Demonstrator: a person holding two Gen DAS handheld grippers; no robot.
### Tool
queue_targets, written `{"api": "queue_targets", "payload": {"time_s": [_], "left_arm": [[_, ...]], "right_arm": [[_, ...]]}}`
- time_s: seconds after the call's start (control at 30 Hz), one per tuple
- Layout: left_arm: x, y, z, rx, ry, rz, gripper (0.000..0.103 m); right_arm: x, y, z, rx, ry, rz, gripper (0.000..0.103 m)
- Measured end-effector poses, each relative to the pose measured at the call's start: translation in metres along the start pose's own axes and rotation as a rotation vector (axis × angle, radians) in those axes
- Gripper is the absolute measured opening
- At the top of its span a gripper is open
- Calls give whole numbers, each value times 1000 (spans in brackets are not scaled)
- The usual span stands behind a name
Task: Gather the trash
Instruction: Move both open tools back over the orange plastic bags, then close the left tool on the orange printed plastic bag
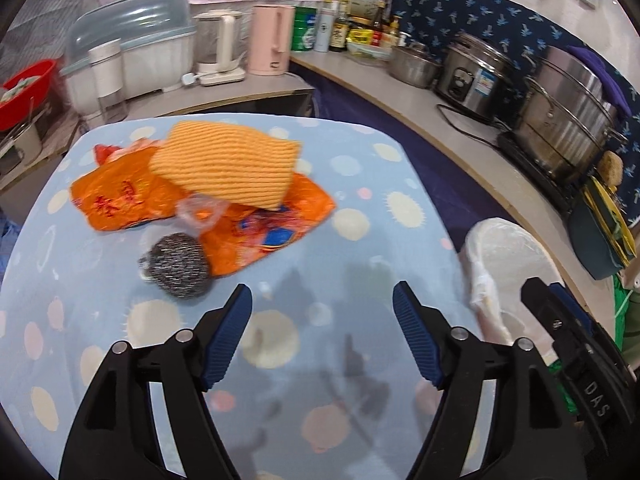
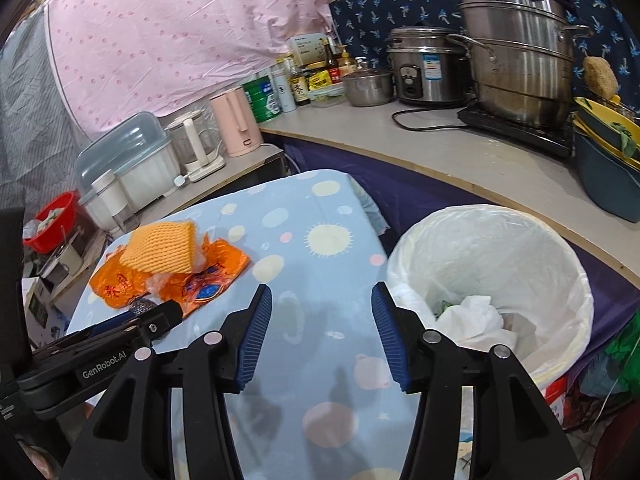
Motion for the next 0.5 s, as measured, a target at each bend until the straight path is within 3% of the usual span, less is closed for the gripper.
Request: {"api": "queue_targets", "payload": {"time_s": [0.2,0.5], "left_arm": [[-3,57,2,56,4,-69,78],[-9,145,-3,144,1,-167,79]], "right_arm": [[-17,27,4,25,26,-22,55],[-58,67,9,58,81,-63,57]]}}
Point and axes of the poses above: each gripper's, at about its wrist camera, not at the fingertips, and x roughly against the way its jaws point, y to its left, z to its underside, the point moved 6 cm from there along -x, roughly the way its jaws point, and after that the axes turned 1 degree about x, right-handed, at the moved point
